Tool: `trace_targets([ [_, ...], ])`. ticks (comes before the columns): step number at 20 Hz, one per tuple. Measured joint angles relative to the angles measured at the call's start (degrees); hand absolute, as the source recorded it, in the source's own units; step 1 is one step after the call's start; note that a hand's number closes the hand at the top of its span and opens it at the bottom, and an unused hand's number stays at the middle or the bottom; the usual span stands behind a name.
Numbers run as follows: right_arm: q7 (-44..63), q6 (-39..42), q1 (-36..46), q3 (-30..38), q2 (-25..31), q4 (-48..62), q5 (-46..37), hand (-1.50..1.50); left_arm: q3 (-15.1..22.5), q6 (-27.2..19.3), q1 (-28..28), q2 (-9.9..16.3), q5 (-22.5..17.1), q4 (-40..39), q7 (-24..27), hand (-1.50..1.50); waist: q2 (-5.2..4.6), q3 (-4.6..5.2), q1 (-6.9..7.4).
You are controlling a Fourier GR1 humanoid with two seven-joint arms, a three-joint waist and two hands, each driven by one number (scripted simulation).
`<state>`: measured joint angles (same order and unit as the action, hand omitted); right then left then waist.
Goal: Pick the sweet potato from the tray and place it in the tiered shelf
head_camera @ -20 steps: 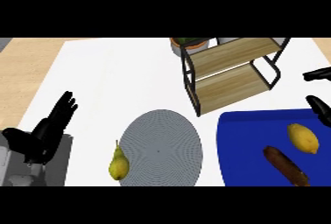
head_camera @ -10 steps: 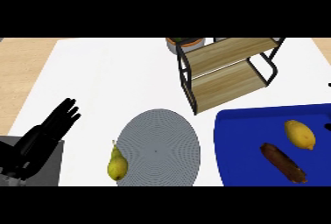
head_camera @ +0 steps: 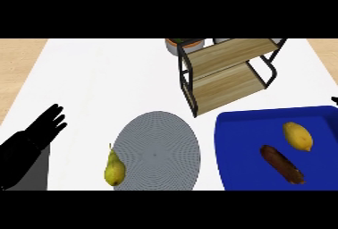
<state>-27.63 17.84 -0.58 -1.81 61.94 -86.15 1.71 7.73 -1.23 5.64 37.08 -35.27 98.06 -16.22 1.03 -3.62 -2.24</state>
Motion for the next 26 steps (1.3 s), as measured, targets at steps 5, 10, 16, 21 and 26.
trace_targets([
  [5, 2.24, 0.29, -2.5, -1.29, 3.34, -4.76, -3.91, -1.5, -0.28, -4.19, -1.06, 0.19, 0.12, -0.21, -1.05, 0.0, 0.05, 0.96, -0.92],
  [10, 11.07, -4.8, -4.74, -3.24, 1.27, -11.8, -8.13, -1.5, -0.17, -7.06, -3.09, -0.02, 1.57, -2.99, -1.33, 0.0, -0.04, 1.48, -1.24],
  [16, 23.49, -10.16, -7.06, -6.32, -1.09, -19.88, -15.15, -1.5, 1.31, -9.01, -4.73, -0.77, 2.13, -5.49, -0.95, 0.0, -0.19, 1.68, -0.79],
  [21, 32.86, -11.43, -8.28, -10.24, -2.67, -23.54, -21.41, -1.5, 3.19, -11.68, -7.58, -1.39, 4.49, -6.17, -1.45, 0.0, -0.3, 1.6, 0.33],
  [26, 39.32, -12.29, -9.84, -14.58, -4.38, -26.43, -28.16, -1.5, 4.28, -13.16, -7.05, -2.21, 5.36, -5.38, -1.02, 0.0, 0.04, 1.24, 1.13],
])
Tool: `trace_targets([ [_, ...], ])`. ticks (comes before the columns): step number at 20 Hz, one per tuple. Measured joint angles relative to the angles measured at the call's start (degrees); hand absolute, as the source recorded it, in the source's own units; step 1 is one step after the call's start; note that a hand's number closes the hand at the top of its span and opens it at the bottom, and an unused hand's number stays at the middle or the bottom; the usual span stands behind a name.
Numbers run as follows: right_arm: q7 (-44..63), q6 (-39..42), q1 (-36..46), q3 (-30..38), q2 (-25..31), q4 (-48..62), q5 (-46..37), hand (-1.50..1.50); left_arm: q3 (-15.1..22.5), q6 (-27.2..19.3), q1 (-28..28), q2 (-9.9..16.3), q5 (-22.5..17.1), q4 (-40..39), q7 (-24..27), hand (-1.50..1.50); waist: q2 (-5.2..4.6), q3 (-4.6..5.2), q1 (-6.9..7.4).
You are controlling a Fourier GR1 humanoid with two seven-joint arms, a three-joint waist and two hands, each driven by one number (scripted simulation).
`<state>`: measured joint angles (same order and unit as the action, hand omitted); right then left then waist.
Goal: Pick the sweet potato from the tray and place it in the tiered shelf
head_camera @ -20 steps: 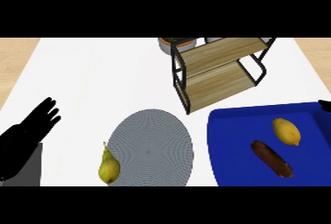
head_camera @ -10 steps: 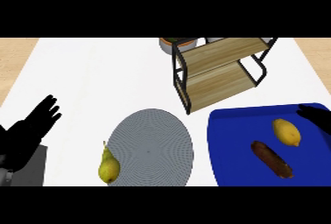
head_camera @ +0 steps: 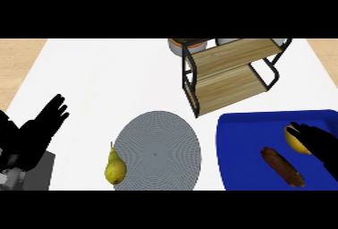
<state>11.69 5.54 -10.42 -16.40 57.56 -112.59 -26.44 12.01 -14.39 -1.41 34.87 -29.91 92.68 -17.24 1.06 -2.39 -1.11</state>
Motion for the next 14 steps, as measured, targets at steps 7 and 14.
trace_targets([
  [7, 6.6, -2.47, -0.91, -3.61, -3.73, -0.57, -7.9, -1.5, 0.73, -1.88, 0.95, -0.67, 0.17, 1.31, -0.48, 0.0, 0.06, -0.21, 0.27],
  [14, 9.66, -4.33, -1.04, -6.93, -7.03, 0.86, -14.36, -1.5, 1.2, -2.75, 0.67, -1.78, 0.45, 1.47, -0.33, 0.0, 0.0, -0.34, 0.3],
])
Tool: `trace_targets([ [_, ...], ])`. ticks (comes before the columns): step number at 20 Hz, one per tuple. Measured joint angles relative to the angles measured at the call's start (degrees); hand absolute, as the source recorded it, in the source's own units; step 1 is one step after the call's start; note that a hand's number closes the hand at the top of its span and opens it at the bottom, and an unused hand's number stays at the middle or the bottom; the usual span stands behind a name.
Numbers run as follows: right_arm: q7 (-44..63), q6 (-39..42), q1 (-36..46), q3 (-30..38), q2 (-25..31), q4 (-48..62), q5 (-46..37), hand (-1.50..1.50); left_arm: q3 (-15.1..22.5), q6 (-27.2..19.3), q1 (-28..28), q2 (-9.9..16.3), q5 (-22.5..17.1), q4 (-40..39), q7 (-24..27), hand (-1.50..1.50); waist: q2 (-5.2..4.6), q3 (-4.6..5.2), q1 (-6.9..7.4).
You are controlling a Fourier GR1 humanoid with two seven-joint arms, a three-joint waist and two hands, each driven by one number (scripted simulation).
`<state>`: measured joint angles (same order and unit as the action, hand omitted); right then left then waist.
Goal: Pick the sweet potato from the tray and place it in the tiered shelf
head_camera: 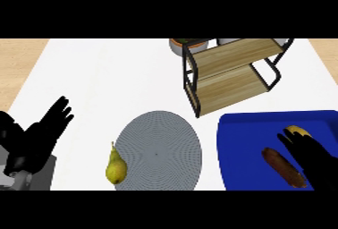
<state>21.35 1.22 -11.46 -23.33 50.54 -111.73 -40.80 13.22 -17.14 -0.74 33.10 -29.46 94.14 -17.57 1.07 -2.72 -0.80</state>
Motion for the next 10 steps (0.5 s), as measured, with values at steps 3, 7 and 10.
trace_targets([
  [3, 0.4, -0.86, 0.05, -1.11, -1.5, 1.44, -2.02, -1.5, 0.14, 0.46, -0.08, 0.25, -0.13, 0.04, -0.07, 0.0, -0.02, 0.07, 0.09],
  [7, 1.62, -1.94, 0.96, -2.54, -3.9, 4.05, -5.25, -1.5, 0.31, 0.35, -0.43, -0.38, -0.14, 0.33, 0.18, 0.0, -0.08, 0.12, 0.4],
  [10, 2.03, -2.59, 2.1, -2.73, -5.14, 6.22, -6.99, -1.5, 0.47, 0.07, -0.64, -0.85, -0.13, 0.42, -0.29, 0.0, -0.1, 0.12, 0.5],
])
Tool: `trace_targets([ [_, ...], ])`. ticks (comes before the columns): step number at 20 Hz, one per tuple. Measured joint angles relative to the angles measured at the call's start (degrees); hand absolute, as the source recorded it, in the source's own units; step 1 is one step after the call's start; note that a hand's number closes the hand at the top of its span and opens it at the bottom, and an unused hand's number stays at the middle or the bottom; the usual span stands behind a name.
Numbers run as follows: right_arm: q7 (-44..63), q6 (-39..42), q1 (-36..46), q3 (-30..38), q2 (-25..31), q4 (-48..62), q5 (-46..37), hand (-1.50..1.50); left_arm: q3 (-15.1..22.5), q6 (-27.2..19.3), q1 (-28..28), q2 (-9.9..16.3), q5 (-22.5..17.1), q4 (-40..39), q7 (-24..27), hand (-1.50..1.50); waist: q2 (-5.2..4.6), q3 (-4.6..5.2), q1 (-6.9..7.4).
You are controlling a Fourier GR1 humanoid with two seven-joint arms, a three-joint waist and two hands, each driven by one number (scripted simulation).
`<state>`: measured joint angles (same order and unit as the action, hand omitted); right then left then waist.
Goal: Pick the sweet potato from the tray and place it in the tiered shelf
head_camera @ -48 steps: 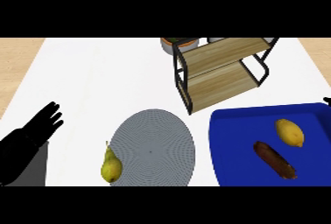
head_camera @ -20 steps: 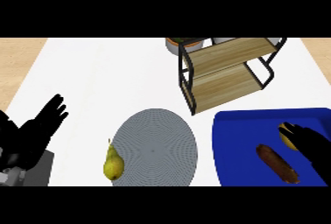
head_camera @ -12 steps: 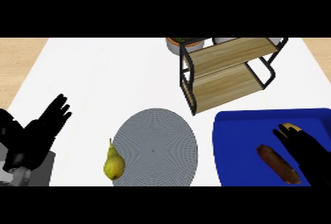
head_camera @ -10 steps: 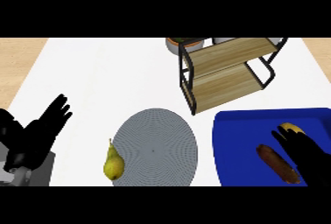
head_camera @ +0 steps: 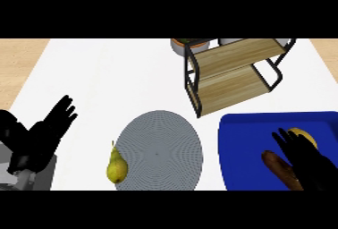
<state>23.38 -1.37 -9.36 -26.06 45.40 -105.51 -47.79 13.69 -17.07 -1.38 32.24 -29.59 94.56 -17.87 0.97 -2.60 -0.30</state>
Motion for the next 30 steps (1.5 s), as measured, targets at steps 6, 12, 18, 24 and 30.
trace_targets([
  [6, -0.4, -2.25, 2.25, -0.57, -2.61, 4.94, -3.56, -1.5, 0.43, -0.69, -0.28, -0.61, 0.45, 0.18, -0.47, 0.0, -0.01, 0.03, 0.17],
  [12, -3.85, -5.63, 3.52, -0.29, -4.86, 10.06, -3.98, -1.5, 1.01, -1.11, -0.53, -1.9, 1.42, 0.26, 0.33, 0.0, -0.02, -0.09, 0.19],
  [18, -6.65, -7.15, 5.92, -0.76, -7.51, 15.01, -4.57, 1.5, 1.34, -0.88, -0.98, -2.38, 1.29, 0.4, -0.16, 0.0, 0.05, 0.23, 0.48],
  [24, -10.23, -1.71, 7.74, -4.39, -5.38, 16.92, -7.26, 1.5, 1.6, -0.37, -1.59, -1.87, -0.69, 0.82, -0.72, 0.0, 0.48, 1.25, 0.92],
  [30, -15.84, -2.64, 7.2, -4.62, -5.45, 16.9, -6.01, 1.5, 1.49, -0.39, -1.02, -1.86, -0.32, 0.52, 0.81, 0.0, 1.01, 1.23, 0.24],
])
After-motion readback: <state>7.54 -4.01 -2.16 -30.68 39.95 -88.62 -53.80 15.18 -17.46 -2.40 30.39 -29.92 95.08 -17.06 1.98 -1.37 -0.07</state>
